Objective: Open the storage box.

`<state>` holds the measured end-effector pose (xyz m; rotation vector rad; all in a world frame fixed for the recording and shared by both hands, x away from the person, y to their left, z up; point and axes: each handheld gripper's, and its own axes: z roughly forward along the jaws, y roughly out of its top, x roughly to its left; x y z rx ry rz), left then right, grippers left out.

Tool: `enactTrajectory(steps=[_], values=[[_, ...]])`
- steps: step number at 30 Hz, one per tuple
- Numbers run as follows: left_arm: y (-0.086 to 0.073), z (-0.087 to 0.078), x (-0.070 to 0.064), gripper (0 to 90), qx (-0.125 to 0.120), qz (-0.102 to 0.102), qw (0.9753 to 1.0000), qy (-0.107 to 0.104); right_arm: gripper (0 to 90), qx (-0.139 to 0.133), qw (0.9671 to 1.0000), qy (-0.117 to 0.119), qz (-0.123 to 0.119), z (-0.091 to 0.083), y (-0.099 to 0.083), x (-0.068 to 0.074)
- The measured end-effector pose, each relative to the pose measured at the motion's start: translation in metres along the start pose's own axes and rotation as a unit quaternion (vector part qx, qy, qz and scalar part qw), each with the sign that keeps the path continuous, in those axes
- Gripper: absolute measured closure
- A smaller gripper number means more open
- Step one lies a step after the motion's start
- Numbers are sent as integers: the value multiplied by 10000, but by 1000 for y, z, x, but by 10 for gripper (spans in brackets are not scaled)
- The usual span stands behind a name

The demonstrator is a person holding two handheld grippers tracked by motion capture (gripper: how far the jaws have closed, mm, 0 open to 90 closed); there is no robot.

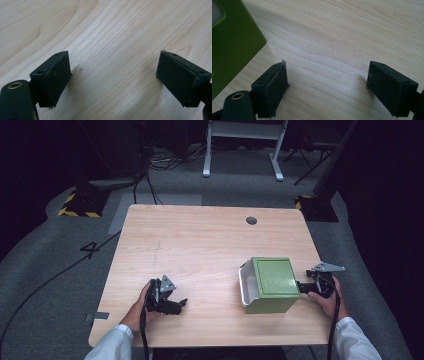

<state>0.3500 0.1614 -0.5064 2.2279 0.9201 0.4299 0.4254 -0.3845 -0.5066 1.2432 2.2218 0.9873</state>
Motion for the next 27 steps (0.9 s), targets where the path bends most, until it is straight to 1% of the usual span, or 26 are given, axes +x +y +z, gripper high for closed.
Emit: enactTrajectory(steps=[1,2,4,6,7,9,10,12,13,15,16,17,18,21,24,25,27], values=[[2,1,-2,126,-23,55,10000,47,167,-1,10000,0,-5,0,0,0],[4,3,-5,126,-43,64,9999,108,167,0,10000,2,-6,0,0,0],[5,4,-7,126,-36,74,9999,128,166,-1,10000,2,-4,0,0,0],[8,7,-10,126,-49,174,9998,31,164,0,10000,2,-3,0,0,0],[9,8,-11,126,-72,265,9996,-20,161,6,10000,4,-11,0,0,0],[10,9,-11,126,-64,382,9992,-136,160,9,10000,8,-9,0,0,1],[11,9,-11,126,-70,412,9990,-150,159,9,10000,8,-13,1,0,1],[13,9,-12,127,21,405,9989,-234,159,9,10000,9,-16,1,0,1],[14,9,-12,151,64,443,9986,-267,159,9,10000,14,-19,1,0,1],[16,9,-15,157,100,511,9980,-362,159,10,10000,12,-25,1,0,1],[17,10,-16,158,128,551,9974,-455,159,10,10000,16,-27,1,0,1],[19,10,-17,168,149,585,9963,-608,159,10,10000,18,-29,1,0,1],[20,11,-18,177,163,588,9959,-674,159,11,10000,26,-32,1,0,1],[26,13,-23,176,152,641,9946,-804,158,6,10000,40,-53,1,1,0],[31,15,-30,189,70,836,9921,-935,158,5,10000,41,-57,1,1,0],[33,17,-32,203,70,906,9907,-1009,158,6,10000,43,-59,1,1,1],[37,18,-36,204,85,933,9895,-1099,158,6,10000,45,-61,1,1,1]])
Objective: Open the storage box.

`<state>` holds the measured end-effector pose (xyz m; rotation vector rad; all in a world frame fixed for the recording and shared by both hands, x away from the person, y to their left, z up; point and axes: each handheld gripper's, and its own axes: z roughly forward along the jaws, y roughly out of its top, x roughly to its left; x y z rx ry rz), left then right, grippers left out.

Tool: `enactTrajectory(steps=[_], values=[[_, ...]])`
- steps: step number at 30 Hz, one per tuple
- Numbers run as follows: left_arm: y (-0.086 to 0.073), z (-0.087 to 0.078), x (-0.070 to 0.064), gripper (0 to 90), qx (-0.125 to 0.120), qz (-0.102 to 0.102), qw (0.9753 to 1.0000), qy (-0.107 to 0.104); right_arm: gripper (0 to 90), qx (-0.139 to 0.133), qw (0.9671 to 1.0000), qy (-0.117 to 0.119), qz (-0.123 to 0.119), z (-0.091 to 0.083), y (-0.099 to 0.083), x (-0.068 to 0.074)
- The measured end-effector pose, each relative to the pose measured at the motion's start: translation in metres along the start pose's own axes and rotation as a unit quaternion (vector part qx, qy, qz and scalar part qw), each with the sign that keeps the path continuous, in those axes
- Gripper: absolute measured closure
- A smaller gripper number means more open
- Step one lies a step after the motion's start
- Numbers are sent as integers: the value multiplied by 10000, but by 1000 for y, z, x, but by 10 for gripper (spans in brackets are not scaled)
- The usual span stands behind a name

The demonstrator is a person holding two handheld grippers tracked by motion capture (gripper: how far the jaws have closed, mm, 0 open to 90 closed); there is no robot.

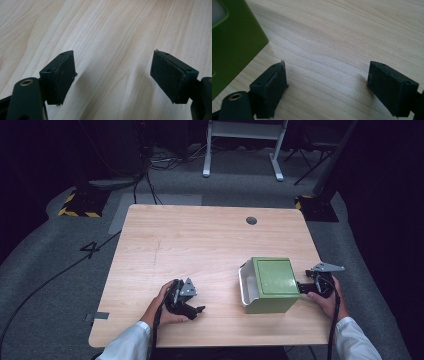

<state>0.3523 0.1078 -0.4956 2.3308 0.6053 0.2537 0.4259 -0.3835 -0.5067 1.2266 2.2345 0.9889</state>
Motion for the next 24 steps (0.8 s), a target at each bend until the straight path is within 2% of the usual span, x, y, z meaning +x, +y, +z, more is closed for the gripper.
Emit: enactTrajectory(steps=[5,7,15,22,24], values=[[14,4,-5,188,-89,154,9995,-279,158,1,10000,8,-6,0,0,0],[19,5,-6,183,-179,128,9990,-395,158,4,10000,14,-6,0,0,0],[45,10,-16,176,-305,422,9976,-455,158,5,10000,20,-7,0,0,0],[66,18,-27,173,-451,652,9948,-640,158,5,10000,21,-7,0,0,0],[71,20,-30,171,-460,703,9936,-759,158,4,10000,20,-7,0,0,0]])
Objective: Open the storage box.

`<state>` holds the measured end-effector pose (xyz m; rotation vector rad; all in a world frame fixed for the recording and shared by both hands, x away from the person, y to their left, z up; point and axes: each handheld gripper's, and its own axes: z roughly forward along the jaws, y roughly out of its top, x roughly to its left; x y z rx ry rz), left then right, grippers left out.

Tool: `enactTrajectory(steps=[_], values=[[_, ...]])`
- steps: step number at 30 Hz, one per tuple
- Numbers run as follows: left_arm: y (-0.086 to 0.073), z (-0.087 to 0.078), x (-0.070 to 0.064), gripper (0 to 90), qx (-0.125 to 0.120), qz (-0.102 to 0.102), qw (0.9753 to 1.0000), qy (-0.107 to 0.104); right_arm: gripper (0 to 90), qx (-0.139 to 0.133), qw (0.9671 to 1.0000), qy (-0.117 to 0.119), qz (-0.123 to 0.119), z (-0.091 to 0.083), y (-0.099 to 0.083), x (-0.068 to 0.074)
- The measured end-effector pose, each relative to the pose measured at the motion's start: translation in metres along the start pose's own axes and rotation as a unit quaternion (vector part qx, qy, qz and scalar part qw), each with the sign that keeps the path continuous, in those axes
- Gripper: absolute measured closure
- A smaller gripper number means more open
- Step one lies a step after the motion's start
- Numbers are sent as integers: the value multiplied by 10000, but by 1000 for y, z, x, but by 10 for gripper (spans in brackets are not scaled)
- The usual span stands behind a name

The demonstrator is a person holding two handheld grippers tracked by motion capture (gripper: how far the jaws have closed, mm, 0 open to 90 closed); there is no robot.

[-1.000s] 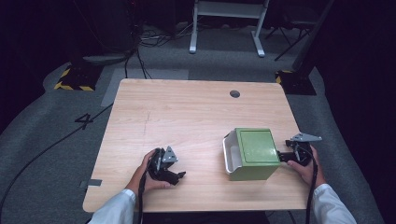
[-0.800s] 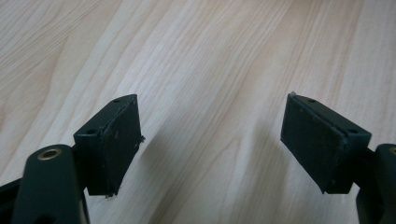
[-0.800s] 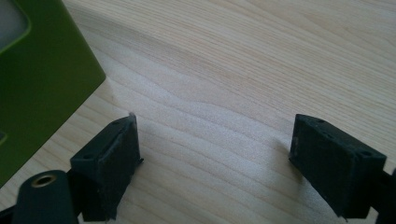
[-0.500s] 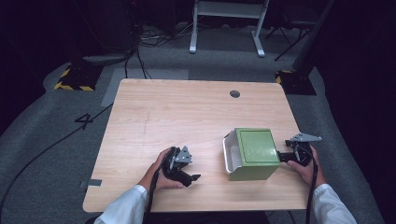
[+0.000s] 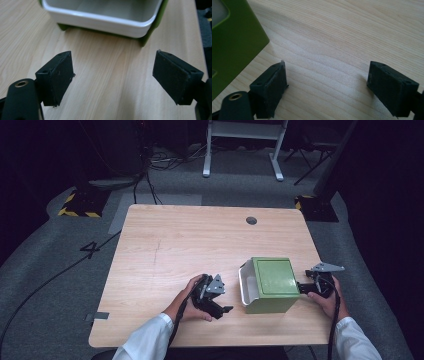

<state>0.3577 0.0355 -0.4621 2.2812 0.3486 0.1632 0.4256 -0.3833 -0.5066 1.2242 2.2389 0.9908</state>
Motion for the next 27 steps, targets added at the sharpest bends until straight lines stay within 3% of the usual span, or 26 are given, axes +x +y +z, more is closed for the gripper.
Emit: enactTrajectory(steps=[11,15,20,27], values=[[24,15,-16,163,-180,329,9991,-215,156,2,10000,10,-5,0,0,0],[29,20,-19,168,-253,296,9984,-402,156,1,10000,11,-5,0,0,0],[35,25,-25,165,-232,455,9975,-484,156,2,10000,16,-9,0,0,0],[39,33,-27,163,-222,429,9967,-657,156,1,10000,16,-13,0,0,0]])
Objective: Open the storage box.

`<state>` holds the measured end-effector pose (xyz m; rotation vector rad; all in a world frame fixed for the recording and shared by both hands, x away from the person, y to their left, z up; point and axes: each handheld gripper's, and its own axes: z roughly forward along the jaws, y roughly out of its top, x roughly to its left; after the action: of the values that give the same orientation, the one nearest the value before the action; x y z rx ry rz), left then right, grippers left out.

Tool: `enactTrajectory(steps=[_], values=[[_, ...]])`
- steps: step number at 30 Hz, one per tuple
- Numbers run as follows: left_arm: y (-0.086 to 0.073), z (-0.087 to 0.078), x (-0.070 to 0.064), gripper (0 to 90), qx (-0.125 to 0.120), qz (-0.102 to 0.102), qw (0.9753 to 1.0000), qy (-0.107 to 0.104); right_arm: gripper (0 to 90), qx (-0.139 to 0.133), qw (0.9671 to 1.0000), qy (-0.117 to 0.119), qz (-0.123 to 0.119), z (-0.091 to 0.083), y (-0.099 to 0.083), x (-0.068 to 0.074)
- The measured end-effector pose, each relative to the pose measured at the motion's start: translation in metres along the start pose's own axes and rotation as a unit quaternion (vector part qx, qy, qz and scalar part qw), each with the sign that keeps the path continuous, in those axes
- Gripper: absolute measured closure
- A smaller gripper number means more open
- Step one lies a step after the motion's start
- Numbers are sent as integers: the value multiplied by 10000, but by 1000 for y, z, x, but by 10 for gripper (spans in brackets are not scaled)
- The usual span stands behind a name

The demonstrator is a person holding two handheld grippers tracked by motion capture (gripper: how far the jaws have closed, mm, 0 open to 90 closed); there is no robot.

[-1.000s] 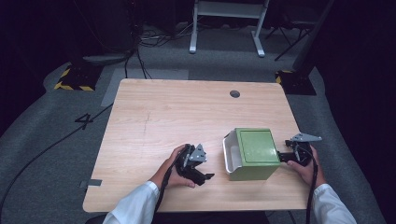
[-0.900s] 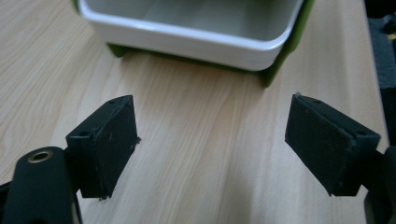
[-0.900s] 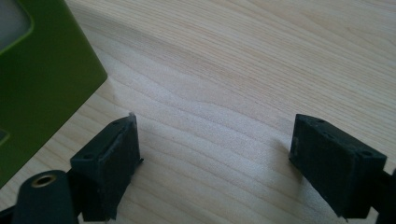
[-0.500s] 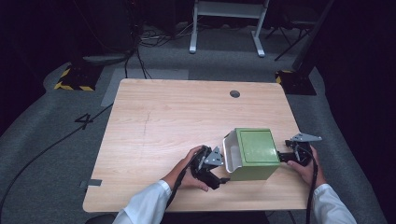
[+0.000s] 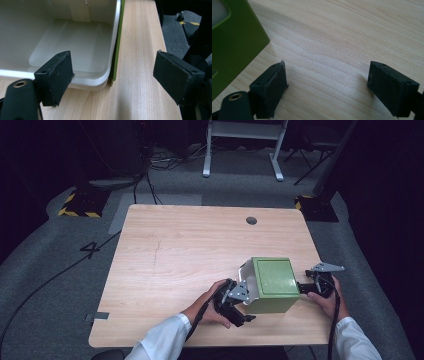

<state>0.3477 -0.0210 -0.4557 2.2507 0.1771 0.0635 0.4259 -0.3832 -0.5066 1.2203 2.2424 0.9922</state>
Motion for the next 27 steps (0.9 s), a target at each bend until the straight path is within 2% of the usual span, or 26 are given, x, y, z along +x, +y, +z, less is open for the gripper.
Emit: enactTrajectory(steps=[5,10,18,21,25,27], values=[[1,7,1,165,50,19,9999,-133,156,2,10000,0,1,0,0,0],[0,7,4,170,47,25,9998,-173,156,-2,10000,2,0,0,0,0],[-5,8,8,171,409,-33,9989,-204,156,1,10000,4,-2,0,0,0],[-8,9,9,171,445,-29,9988,-183,156,0,10000,3,2,0,0,0],[-12,4,11,240,338,-115,9992,-157,156,0,10000,4,0,0,0,0],[-14,0,12,292,315,-100,9994,-78,156,1,10000,6,-3,0,0,0]])
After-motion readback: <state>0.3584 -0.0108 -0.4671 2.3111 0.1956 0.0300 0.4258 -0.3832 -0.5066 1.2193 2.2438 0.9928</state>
